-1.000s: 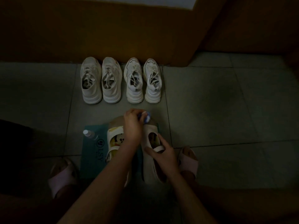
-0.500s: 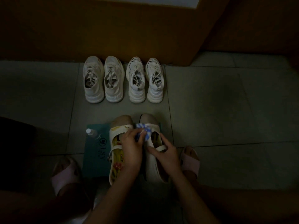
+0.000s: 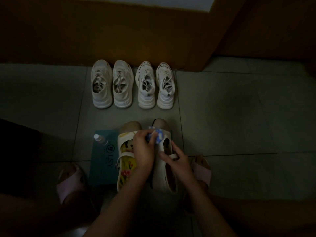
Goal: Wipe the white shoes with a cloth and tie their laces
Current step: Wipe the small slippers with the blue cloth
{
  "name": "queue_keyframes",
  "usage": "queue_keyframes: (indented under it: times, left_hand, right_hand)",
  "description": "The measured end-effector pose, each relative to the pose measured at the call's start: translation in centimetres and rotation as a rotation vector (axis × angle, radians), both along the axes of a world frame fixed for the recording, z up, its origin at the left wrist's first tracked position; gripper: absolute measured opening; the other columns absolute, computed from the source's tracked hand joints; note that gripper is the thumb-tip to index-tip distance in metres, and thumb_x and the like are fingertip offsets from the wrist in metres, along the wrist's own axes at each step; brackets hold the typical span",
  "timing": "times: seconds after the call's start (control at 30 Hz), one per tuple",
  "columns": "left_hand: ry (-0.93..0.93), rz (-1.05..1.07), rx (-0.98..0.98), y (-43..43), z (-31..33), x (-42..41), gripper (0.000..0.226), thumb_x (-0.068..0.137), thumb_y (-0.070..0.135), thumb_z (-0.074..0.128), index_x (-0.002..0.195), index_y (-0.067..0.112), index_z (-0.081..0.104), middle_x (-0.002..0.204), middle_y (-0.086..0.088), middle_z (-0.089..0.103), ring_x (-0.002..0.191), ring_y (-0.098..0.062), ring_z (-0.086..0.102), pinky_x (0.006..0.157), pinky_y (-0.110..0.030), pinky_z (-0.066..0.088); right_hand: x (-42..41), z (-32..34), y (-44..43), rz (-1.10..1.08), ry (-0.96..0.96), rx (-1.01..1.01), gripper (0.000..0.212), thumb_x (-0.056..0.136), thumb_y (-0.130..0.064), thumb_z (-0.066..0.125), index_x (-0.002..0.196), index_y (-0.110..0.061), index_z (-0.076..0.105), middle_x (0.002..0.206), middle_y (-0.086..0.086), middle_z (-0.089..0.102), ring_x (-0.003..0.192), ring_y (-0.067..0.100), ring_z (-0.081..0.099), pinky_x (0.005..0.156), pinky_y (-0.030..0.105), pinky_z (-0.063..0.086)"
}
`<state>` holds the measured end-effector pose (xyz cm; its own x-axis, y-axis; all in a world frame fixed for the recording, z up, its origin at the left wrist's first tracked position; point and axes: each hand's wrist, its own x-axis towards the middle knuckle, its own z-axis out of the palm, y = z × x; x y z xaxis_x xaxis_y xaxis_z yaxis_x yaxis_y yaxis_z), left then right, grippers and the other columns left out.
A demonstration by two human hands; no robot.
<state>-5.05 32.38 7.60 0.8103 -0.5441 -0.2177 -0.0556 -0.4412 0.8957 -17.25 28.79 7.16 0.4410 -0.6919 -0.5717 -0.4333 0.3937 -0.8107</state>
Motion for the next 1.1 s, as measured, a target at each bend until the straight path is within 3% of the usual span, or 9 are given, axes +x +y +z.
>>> queue_keyframes:
  times: [0.07,0.2,0.27,0.37,0.43,0.6,0.8,0.9,1.1]
  left_hand:
    - [0.002,0.003,0.006,1.0,-0.4,-0.9,0.01,0.088,0.022,0.062,0.093,0.016,0.068,0.093,0.0,0.061,0.087,-0.014,0.057,0.077,-0.022,0.046]
    - [0.091,-0.006,0.011,3.2,-0.8,-2.9,0.013,0.09,0.025,0.058,0.098,0.019,0.066,0.101,0.007,0.059,0.094,-0.007,0.057,0.087,-0.031,0.05]
    - [0.123,0.004,0.026,3.9,-0.6,-3.8,0.016,0.09,0.027,0.057,0.1,0.019,0.065,0.102,0.007,0.059,0.096,-0.007,0.057,0.09,-0.033,0.049]
    - [0.158,0.013,0.07,4.5,0.0,-4.9,0.015,0.091,0.029,0.055,0.101,0.02,0.063,0.1,0.01,0.056,0.094,-0.003,0.055,0.091,-0.031,0.047]
    - [0.156,0.007,0.089,4.9,0.2,-5.4,0.013,0.092,0.029,0.055,0.1,0.021,0.061,0.096,0.014,0.054,0.091,0.001,0.053,0.089,-0.028,0.046]
    - [0.17,0.014,0.105,6.2,0.2,-6.3,0.01,0.09,0.022,0.058,0.099,0.021,0.061,0.098,0.008,0.058,0.092,-0.005,0.056,0.085,-0.023,0.046]
    - [0.119,-0.023,0.122,7.2,0.5,-6.8,0.011,0.087,0.019,0.063,0.098,0.019,0.065,0.095,0.007,0.059,0.086,-0.001,0.055,0.075,-0.013,0.043]
    - [0.085,-0.067,0.132,7.9,0.7,-7.3,0.012,0.086,0.021,0.063,0.098,0.021,0.065,0.095,0.008,0.058,0.087,-0.002,0.055,0.077,-0.016,0.045]
    - [0.112,-0.111,0.178,8.9,1.1,-8.1,0.013,0.087,0.022,0.062,0.1,0.022,0.065,0.101,0.007,0.055,0.092,-0.004,0.055,0.082,-0.019,0.047]
  right_hand:
    - [-0.1,0.0,-0.1,0.011,-0.003,0.006,0.043,0.08,-0.021,0.072,0.112,-0.045,0.057,0.107,-0.021,0.066,0.1,-0.007,0.06,0.09,0.021,0.048]
    - [-0.3,0.1,-0.3,0.031,-0.003,0.02,0.059,0.083,-0.023,0.07,0.136,-0.031,0.045,0.12,-0.013,0.058,0.106,-0.002,0.056,0.096,0.024,0.046]
    - [-0.5,0.2,-0.3,0.043,-0.013,0.033,0.062,0.084,-0.021,0.067,0.14,-0.027,0.04,0.125,-0.009,0.056,0.103,-0.003,0.055,0.091,0.017,0.046]
    - [-1.0,0.4,-0.6,0.047,-0.023,0.061,0.062,0.086,-0.017,0.065,0.142,-0.025,0.038,0.133,-0.006,0.053,0.106,-0.002,0.054,0.083,0.009,0.047]
    - [-1.2,0.3,-0.8,0.054,-0.019,0.094,0.064,0.086,-0.018,0.065,0.143,-0.027,0.036,0.138,-0.004,0.049,0.115,0.007,0.051,0.087,0.015,0.044]
    - [-1.0,0.4,-0.7,0.007,-0.011,0.089,0.06,0.087,-0.017,0.064,0.141,-0.026,0.04,0.137,-0.002,0.051,0.119,0.012,0.051,0.092,0.021,0.043]
    - [-0.7,0.6,-0.5,-0.015,-0.016,0.064,0.061,0.085,-0.02,0.067,0.14,-0.024,0.042,0.135,-0.004,0.051,0.117,0.009,0.052,0.088,0.015,0.045]
    - [-0.6,0.7,-0.3,-0.037,-0.036,0.055,0.059,0.084,-0.016,0.068,0.138,-0.021,0.044,0.131,-0.006,0.053,0.114,0.005,0.052,0.086,0.011,0.045]
    - [-0.5,0.8,-0.2,-0.064,-0.021,0.066,0.057,0.082,-0.017,0.07,0.135,-0.025,0.049,0.127,-0.007,0.056,0.116,0.01,0.054,0.102,0.033,0.045]
